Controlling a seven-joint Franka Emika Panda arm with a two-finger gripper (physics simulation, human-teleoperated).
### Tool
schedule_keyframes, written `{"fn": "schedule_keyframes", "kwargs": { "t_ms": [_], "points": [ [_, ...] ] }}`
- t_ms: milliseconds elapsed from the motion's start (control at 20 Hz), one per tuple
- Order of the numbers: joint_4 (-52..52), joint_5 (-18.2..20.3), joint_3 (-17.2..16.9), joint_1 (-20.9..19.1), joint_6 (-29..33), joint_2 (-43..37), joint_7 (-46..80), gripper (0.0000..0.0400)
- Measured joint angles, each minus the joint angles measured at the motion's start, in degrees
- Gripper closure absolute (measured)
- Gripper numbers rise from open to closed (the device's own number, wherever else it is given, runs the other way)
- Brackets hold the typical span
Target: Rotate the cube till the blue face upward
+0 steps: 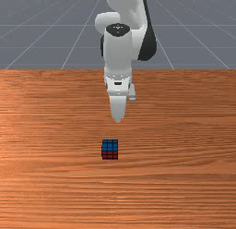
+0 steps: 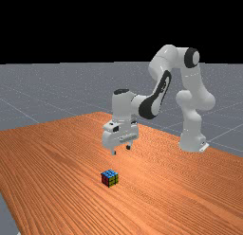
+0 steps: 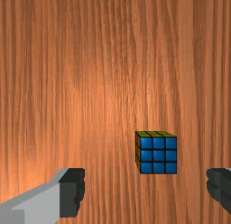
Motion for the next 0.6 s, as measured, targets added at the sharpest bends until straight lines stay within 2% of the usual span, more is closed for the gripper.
{"fn": "schedule_keyframes", "kwargs": {
  "t_ms": [50,100,150,200,250,350,400,450,500,600],
  "points": [
    [0.0,0.0,0.0,0.0,0.0,0.0,0.0,0.0151],
    [0.0,0.0,0.0,0.0,0.0,0.0,0.0,0.0242],
    [0.2,0.1,-0.2,0.2,-0.2,0.1,1.0,0.0147],
    [0.3,0.1,-0.3,0.3,-0.3,0.2,1.7,0.0089],
    [0.4,0.2,-0.3,0.3,-0.3,0.3,2.0,0.0054],
    [0.5,0.2,-0.4,0.4,-0.4,0.3,2.4,0.002],
    [3.7,0.3,-0.8,0.6,-1.3,2.5,4.2,0.0169],
    [5.8,0.5,-1.3,0.8,-1.9,4.2,6.1,0.026],
    [7.0,0.6,-1.8,0.9,-2.3,5.3,8.1,0.0315],
    [8.5,0.9,-2.8,1.6,-3.2,6.4,12.3,0.0369]
  ]
}}
